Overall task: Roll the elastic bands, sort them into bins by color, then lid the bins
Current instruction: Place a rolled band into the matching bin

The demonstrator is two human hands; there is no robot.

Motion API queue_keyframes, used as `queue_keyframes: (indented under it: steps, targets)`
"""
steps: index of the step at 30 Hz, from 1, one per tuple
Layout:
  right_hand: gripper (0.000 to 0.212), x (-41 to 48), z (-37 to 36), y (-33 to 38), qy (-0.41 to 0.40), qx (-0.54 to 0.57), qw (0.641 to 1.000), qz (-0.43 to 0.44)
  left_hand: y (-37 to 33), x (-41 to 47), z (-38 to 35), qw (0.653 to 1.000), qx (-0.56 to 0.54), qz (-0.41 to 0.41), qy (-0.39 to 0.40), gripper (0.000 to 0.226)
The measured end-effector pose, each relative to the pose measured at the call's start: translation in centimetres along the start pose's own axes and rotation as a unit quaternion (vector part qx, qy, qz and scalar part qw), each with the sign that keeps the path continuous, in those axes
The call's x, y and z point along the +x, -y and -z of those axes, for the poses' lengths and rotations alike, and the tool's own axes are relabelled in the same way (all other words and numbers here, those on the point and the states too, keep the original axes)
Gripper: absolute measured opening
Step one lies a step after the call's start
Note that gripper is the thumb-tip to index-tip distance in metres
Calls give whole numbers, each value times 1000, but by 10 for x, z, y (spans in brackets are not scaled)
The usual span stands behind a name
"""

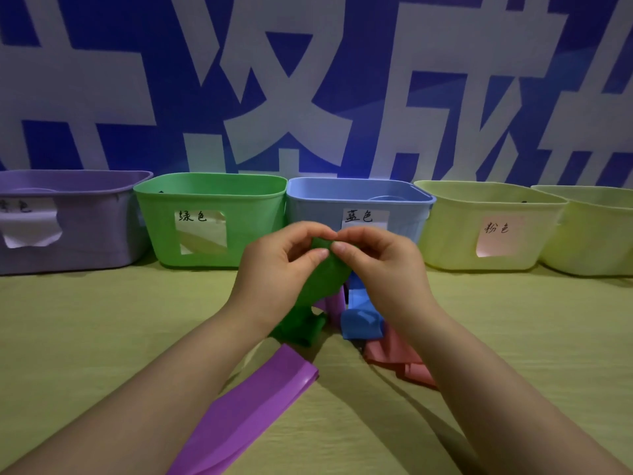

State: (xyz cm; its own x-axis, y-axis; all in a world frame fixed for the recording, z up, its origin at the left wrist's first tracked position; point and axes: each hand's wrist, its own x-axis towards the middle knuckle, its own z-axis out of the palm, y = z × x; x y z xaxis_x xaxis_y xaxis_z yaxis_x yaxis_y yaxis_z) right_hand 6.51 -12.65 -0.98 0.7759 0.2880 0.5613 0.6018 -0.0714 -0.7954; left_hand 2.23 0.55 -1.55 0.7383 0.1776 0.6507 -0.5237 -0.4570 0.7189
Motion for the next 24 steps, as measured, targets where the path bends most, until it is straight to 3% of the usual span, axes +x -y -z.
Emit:
queue_keyframes:
  steps: [6,10,14,24]
  targets:
    - [6,-3,-3,0,-7,-101,994,30,0,-1,1,997,65,2,-48,32]
    - [12,-4,-4,0,-14,-156,985,67,1,-2,1,995,88,-5,-46,33]
    - [19,-5,-3,-2,-26,-110,993,35,2,-1,2,992,113,-8,-57,32]
    - [9,-3,-2,-6,-5,-206,977,52,2,-3,-1,971,234,-49,-17,5]
